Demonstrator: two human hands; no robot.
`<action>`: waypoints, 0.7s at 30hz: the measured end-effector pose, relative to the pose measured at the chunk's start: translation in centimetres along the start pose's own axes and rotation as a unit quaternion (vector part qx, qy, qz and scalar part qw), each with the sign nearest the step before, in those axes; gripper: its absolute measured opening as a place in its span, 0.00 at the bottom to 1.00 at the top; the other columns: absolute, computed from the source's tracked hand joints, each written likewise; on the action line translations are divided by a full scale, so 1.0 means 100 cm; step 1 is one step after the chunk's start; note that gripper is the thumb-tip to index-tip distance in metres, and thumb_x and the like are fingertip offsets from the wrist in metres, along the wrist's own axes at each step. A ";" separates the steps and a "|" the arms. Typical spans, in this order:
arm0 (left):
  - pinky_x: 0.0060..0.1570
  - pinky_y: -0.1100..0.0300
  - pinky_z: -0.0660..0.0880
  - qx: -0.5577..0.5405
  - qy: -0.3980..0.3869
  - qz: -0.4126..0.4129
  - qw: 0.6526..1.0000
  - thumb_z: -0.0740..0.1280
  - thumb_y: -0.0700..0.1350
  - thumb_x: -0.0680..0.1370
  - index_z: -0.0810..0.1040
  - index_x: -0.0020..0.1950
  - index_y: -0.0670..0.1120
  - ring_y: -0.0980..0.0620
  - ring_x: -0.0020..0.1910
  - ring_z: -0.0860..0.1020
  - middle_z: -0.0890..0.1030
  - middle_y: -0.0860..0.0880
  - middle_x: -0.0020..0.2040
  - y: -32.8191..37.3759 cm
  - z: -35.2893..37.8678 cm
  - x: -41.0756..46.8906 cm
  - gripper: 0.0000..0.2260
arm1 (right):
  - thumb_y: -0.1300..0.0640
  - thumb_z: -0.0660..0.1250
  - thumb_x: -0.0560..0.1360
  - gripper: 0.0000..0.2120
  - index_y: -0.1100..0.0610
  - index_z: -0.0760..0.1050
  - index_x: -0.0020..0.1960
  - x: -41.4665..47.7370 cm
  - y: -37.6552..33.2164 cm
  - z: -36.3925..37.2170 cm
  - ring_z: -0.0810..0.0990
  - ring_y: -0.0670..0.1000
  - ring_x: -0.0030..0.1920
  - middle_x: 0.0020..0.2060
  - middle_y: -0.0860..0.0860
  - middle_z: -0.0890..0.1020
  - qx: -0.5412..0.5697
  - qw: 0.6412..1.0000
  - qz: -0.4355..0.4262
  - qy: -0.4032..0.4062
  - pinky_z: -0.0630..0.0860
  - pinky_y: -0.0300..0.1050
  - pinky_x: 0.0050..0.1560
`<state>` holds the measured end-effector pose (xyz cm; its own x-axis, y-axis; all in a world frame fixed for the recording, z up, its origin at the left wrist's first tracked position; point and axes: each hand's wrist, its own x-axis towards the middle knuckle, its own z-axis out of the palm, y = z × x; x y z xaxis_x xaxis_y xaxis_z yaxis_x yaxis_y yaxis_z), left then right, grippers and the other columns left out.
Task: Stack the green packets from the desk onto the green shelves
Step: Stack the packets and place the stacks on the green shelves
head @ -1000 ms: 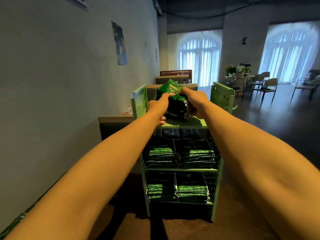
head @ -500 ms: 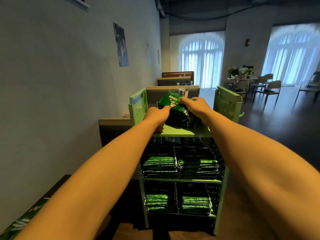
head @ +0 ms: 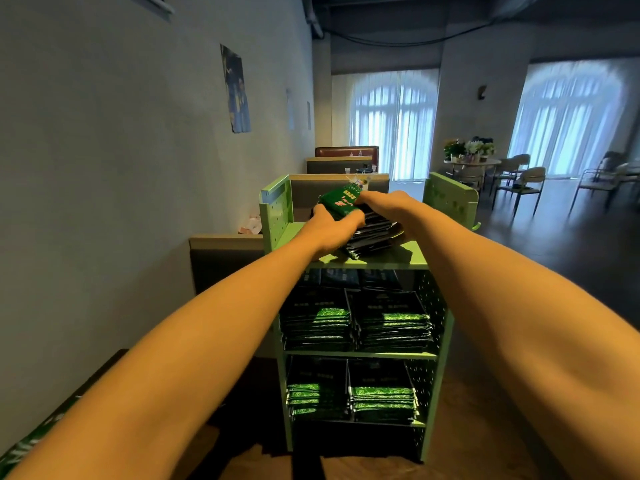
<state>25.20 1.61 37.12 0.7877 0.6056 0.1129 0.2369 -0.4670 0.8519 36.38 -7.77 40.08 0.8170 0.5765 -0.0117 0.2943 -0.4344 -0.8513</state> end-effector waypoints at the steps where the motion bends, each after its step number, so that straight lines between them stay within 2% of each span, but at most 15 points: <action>1: 0.45 0.53 0.78 0.025 -0.026 0.011 0.999 0.70 0.60 0.69 0.52 0.78 0.44 0.48 0.48 0.78 0.77 0.43 0.57 0.001 -0.001 -0.002 0.46 | 0.43 0.66 0.80 0.19 0.59 0.74 0.57 -0.004 -0.002 0.000 0.78 0.52 0.42 0.48 0.56 0.80 -0.006 1.000 0.002 -0.003 0.76 0.47 0.49; 3: 0.52 0.50 0.80 0.105 -0.065 0.033 0.992 0.76 0.54 0.70 0.37 0.79 0.46 0.46 0.52 0.79 0.75 0.43 0.61 -0.002 -0.002 0.001 0.54 | 0.43 0.64 0.81 0.18 0.58 0.75 0.58 -0.007 -0.005 0.001 0.80 0.52 0.44 0.47 0.55 0.81 -0.012 1.000 0.008 -0.017 0.78 0.47 0.50; 5: 0.58 0.47 0.78 0.214 -0.065 0.049 0.973 0.77 0.54 0.69 0.34 0.79 0.46 0.43 0.57 0.78 0.74 0.42 0.66 -0.004 -0.004 0.002 0.58 | 0.42 0.61 0.82 0.18 0.57 0.76 0.57 -0.009 -0.006 0.003 0.83 0.55 0.53 0.50 0.56 0.82 -0.015 0.999 0.017 -0.032 0.79 0.52 0.61; 7: 0.59 0.44 0.77 0.276 -0.029 0.054 0.959 0.77 0.57 0.68 0.38 0.80 0.49 0.40 0.61 0.76 0.73 0.41 0.68 -0.006 -0.006 0.003 0.56 | 0.43 0.60 0.83 0.17 0.57 0.75 0.53 -0.011 -0.008 0.004 0.82 0.57 0.56 0.50 0.56 0.82 -0.012 0.999 0.020 -0.040 0.78 0.55 0.66; 9: 0.60 0.43 0.75 0.337 0.023 0.073 0.938 0.77 0.59 0.67 0.43 0.80 0.52 0.38 0.67 0.72 0.69 0.40 0.71 -0.004 -0.010 0.001 0.54 | 0.44 0.59 0.83 0.17 0.58 0.74 0.58 -0.012 -0.010 0.006 0.82 0.57 0.58 0.51 0.57 0.81 -0.016 0.999 0.018 -0.040 0.78 0.54 0.64; 11: 0.58 0.45 0.74 0.433 0.088 0.144 0.886 0.78 0.59 0.66 0.50 0.78 0.52 0.39 0.69 0.67 0.65 0.41 0.72 0.001 -0.016 -0.004 0.50 | 0.43 0.58 0.83 0.20 0.58 0.72 0.65 -0.011 -0.013 0.012 0.80 0.58 0.60 0.55 0.57 0.81 -0.021 0.999 0.014 -0.034 0.79 0.54 0.62; 14: 0.59 0.48 0.72 0.549 0.133 0.205 0.799 0.77 0.58 0.69 0.61 0.75 0.50 0.42 0.69 0.66 0.69 0.44 0.70 0.010 -0.020 -0.010 0.41 | 0.43 0.55 0.86 0.23 0.58 0.69 0.72 -0.011 -0.017 0.024 0.77 0.59 0.62 0.66 0.58 0.76 -0.012 0.999 0.007 -0.044 0.77 0.54 0.59; 16: 0.61 0.49 0.70 0.611 0.139 0.190 0.756 0.75 0.57 0.71 0.65 0.72 0.48 0.43 0.68 0.68 0.74 0.45 0.67 0.013 -0.020 -0.010 0.35 | 0.44 0.51 0.87 0.26 0.59 0.64 0.78 -0.008 -0.020 0.033 0.73 0.61 0.68 0.72 0.58 0.72 0.006 0.999 -0.004 -0.041 0.74 0.55 0.66; 18: 0.63 0.48 0.67 0.659 0.142 0.161 0.721 0.75 0.55 0.72 0.69 0.69 0.46 0.43 0.68 0.69 0.78 0.45 0.64 0.014 -0.021 -0.008 0.30 | 0.44 0.48 0.88 0.28 0.61 0.61 0.80 -0.003 -0.023 0.040 0.71 0.61 0.72 0.75 0.60 0.70 0.036 0.999 -0.007 -0.030 0.70 0.58 0.73; 19: 0.65 0.48 0.66 0.679 0.142 0.146 0.705 0.74 0.54 0.73 0.69 0.68 0.45 0.42 0.68 0.69 0.78 0.44 0.64 0.014 -0.022 -0.007 0.29 | 0.45 0.48 0.88 0.27 0.61 0.62 0.79 0.002 -0.025 0.043 0.72 0.61 0.71 0.74 0.61 0.71 0.047 0.998 -0.008 -0.032 0.72 0.57 0.71; 21: 0.67 0.48 0.63 0.712 0.138 0.118 0.678 0.73 0.52 0.75 0.71 0.68 0.45 0.42 0.69 0.68 0.78 0.45 0.65 0.014 -0.023 -0.003 0.26 | 0.48 0.52 0.88 0.22 0.61 0.67 0.74 0.007 -0.027 0.049 0.76 0.61 0.64 0.69 0.61 0.75 0.053 0.997 -0.006 -0.051 0.77 0.55 0.62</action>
<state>24.04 2.26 39.50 0.8099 0.4111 0.4184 0.5859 -0.6018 -0.5427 33.70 -2.79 39.84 0.7577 0.6507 -0.0504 0.2445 -0.3545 -0.9025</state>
